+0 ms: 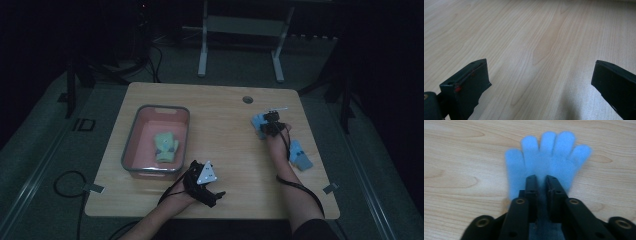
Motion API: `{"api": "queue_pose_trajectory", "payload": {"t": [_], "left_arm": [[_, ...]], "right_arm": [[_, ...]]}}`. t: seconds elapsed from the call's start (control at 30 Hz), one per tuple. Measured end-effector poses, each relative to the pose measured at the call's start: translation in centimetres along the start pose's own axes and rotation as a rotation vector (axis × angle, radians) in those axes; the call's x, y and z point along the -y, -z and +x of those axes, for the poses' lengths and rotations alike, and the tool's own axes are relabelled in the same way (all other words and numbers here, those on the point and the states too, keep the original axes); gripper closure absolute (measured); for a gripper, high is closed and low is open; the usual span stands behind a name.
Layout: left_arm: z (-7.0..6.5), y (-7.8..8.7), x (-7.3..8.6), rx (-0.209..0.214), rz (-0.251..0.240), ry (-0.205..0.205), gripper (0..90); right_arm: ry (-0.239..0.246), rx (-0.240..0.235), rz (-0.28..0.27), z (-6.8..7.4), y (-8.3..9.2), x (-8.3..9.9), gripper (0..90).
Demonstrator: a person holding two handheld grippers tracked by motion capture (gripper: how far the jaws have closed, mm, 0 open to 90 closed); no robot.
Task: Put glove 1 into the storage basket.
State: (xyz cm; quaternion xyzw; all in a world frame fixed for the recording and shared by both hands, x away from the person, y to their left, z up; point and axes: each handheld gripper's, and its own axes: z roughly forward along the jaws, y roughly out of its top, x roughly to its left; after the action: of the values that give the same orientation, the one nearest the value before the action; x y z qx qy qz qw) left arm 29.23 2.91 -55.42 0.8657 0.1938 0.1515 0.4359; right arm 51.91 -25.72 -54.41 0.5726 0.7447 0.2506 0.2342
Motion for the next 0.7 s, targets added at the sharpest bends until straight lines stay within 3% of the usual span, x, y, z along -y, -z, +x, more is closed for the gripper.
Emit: {"api": "queue_pose_trajectory", "payload": {"t": [0.13, 0.27, 0.5, 0.7], "left_arm": [[-0.1, 0.0, 0.0, -0.001, -0.001, 0.001, 1.7], [-0.1, 0.0, 0.0, -0.001, -0.003, -0.001, 1.7], [-0.2, 0.0, -0.1, -0.008, -0.002, -0.004, 1.7], [-0.3, 0.0, -0.2, -0.02, 0.002, -0.017, 1.7]], "right_arm": [[-0.008, -0.02, 0.016, -0.2, 0.2, -0.1, 85.4], [-0.012, -0.045, 0.002, 0.1, 1.6, -0.4, 86.9], [0.001, -0.091, -0.061, 0.9, 6.6, -0.5, 87.1], [-0.007, -0.098, -0.101, 2.8, 10.9, 1.1, 87.0]]}}
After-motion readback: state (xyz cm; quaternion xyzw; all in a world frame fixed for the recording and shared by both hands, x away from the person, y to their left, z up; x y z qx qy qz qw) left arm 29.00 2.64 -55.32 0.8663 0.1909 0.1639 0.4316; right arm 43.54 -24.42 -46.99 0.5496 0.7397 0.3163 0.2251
